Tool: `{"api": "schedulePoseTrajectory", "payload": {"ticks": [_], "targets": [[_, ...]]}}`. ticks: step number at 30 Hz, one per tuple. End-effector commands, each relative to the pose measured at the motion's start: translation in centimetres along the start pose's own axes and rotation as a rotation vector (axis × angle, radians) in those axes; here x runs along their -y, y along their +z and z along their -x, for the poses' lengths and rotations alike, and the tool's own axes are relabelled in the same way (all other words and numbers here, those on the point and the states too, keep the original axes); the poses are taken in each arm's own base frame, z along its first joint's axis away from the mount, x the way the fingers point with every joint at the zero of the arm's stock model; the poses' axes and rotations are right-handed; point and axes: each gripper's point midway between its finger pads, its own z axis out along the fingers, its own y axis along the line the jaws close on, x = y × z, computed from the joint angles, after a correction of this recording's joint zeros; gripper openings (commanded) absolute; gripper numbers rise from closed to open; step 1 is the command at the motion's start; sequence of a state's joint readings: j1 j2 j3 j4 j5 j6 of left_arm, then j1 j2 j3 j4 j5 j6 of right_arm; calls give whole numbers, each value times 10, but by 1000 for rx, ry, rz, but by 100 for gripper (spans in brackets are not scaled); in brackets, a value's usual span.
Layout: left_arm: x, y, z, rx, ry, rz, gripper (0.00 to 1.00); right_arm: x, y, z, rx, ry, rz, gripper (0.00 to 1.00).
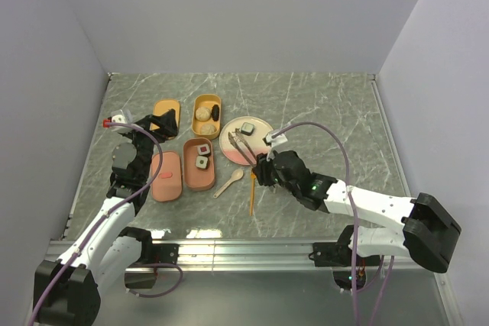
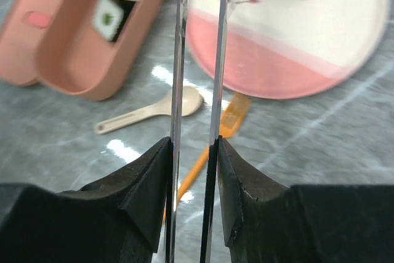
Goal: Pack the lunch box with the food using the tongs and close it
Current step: Pick up the food using the clamp
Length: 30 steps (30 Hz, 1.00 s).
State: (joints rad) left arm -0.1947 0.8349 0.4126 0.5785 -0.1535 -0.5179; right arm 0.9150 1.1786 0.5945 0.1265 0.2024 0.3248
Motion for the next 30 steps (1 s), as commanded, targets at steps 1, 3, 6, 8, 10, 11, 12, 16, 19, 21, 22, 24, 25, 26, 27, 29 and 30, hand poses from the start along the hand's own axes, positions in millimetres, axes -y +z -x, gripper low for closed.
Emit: {"api": "schedulePoseTrajectory", "payload": {"ticks": [1,3,6,8,10,11,12,16,19,21,22,24,25,26,27,29,30], "targets": [[6,0,8,28,-13,-31,99,27,-2,14,58,31,-146,43],[6,0,8,30,-13,-32,99,33,0,11,53,43,-166,43],[6,0,8,30,-13,-31,100,43,4,2,36,60,-197,43],[6,0,8,30,-13,-31,99,49,4,-1,28,71,-219,43],[6,0,8,29,-15,-30,99,51,4,-6,14,78,-223,43],[6,0,7,28,-13,-29,99,50,5,-8,8,82,-217,43],[6,0,7,27,-13,-31,99,53,6,-10,2,87,-222,43],[6,0,8,28,-15,-31,99,54,11,-19,-26,96,-223,43],[6,0,8,29,-13,-30,99,55,13,-21,-34,104,-222,45],[6,0,7,28,-13,-29,99,55,15,-21,-38,107,-218,46],[6,0,8,28,-13,-29,99,56,16,-22,-40,111,-221,48],[6,0,8,28,-14,-29,99,57,17,-22,-47,116,-220,49],[6,0,7,28,-14,-29,99,57,17,-22,-46,121,-215,51],[5,0,7,27,-13,-27,99,57,18,-22,-48,120,-212,52],[6,0,8,28,-14,-28,99,58,20,-23,-52,122,-210,52],[6,0,8,28,-13,-28,99,59,23,-24,-57,125,-206,54],[6,0,8,30,-13,-29,99,59,24,-23,-57,127,-203,54]]}}
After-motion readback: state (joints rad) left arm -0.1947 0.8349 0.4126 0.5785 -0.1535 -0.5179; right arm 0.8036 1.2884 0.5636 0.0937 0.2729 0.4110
